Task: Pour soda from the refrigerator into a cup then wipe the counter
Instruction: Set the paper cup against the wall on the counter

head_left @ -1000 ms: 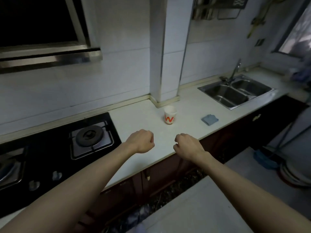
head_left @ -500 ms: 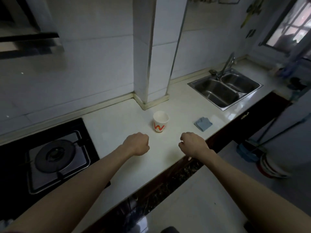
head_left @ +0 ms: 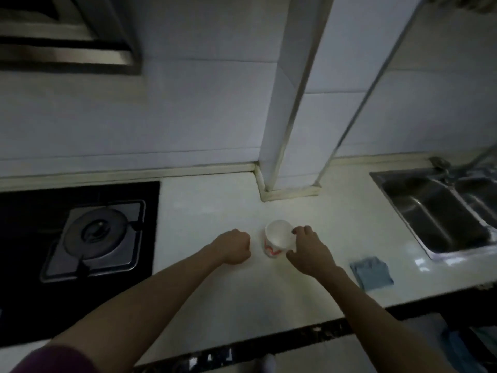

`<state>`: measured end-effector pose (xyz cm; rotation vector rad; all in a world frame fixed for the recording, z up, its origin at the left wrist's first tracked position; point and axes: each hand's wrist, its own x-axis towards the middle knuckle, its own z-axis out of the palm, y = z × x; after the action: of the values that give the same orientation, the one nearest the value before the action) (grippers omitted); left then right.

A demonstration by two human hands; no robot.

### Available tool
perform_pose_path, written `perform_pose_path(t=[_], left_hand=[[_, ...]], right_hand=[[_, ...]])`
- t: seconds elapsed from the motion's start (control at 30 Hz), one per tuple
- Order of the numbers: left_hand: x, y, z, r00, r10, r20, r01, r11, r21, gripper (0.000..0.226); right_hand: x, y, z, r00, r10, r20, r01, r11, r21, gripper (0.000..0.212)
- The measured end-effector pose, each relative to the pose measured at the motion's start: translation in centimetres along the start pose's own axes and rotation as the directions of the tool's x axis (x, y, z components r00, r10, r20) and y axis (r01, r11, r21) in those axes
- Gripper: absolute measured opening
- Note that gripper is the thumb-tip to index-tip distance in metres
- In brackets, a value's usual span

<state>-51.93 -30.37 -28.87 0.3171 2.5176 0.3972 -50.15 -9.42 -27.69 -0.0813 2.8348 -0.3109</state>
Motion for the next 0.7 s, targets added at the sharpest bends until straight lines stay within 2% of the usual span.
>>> perform_pose_path(t=[0.07, 0.13, 0.17, 0.27, 0.33, 0.5, 0.7], left_hand=[[0.9, 0.2, 0.3, 0.997, -0.073, -0.007, 0.071, 0.984, -0.161, 0.035], [1.3, 0.5, 0.8, 0.988, -0.151, -0.024, 0.133, 0.928, -0.348, 0.045], [1.5, 0.7, 1.1, 0.982, -0.187, -0.010, 0.161, 0.869, -0.467, 0.050], [1.8, 1.7, 1.6, 0.962, -0.259, 0.090, 0.227, 0.571, -0.789, 0.057], [2.3, 2.1, 1.9, 0.961, -0.253, 0.111, 0.223, 0.473, -0.852, 0.058], [2.9, 1.8, 1.1, 0.967, -0.231, 0.108, 0.177, 0.305, -0.936, 0.049], [3.3, -3.4, -2.8, 0.951, -0.309, -0.008, 0.043, 0.157, -0.987, 0.034]], right_hand=[[1.9, 0.7, -0.2, 0.996, -0.075, 0.036, 0.075, 0.997, 0.024, 0.079], [3.5, 1.0, -0.1, 0.989, -0.130, 0.071, 0.128, 0.991, 0.030, 0.099], [4.2, 1.1, 0.0, 0.983, -0.160, 0.089, 0.159, 0.987, 0.018, 0.105], [5.7, 1.1, 1.1, 0.963, -0.236, 0.130, 0.241, 0.970, -0.022, 0.109], [6.3, 0.9, 1.6, 0.954, -0.275, 0.120, 0.283, 0.958, -0.054, 0.104], [8.2, -1.7, 0.8, 0.942, -0.310, 0.125, 0.321, 0.944, -0.074, 0.098], [13.1, -8.3, -1.9, 0.919, -0.372, 0.128, 0.382, 0.922, -0.067, 0.099]])
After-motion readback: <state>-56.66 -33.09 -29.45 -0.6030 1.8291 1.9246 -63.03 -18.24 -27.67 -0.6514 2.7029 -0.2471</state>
